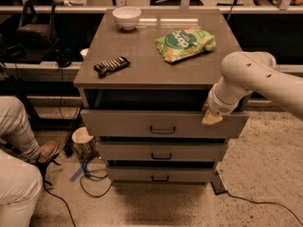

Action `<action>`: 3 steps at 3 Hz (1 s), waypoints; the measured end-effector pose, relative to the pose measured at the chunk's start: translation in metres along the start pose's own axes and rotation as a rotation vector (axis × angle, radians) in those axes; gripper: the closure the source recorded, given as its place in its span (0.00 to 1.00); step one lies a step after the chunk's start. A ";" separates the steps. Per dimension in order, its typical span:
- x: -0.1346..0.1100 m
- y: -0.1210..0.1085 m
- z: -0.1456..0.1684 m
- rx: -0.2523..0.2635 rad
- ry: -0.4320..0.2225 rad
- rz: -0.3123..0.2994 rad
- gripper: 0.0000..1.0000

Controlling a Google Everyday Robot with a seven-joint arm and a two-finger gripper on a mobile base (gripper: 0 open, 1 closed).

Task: Open top drawer

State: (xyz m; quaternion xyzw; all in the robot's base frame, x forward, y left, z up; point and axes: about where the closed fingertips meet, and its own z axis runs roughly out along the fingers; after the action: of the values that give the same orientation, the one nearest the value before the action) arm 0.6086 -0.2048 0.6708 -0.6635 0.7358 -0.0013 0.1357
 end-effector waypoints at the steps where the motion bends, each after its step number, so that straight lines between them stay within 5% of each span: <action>1: 0.000 0.001 0.001 -0.003 0.000 -0.001 0.07; 3: 0.000 0.001 0.002 -0.003 0.000 -0.001 0.00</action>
Offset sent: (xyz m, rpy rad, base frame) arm -0.0004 0.0005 -0.0015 0.0001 0.0027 0.0011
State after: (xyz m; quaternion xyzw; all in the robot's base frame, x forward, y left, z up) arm 0.6082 -0.2043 0.6693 -0.6639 0.7356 -0.0003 0.1347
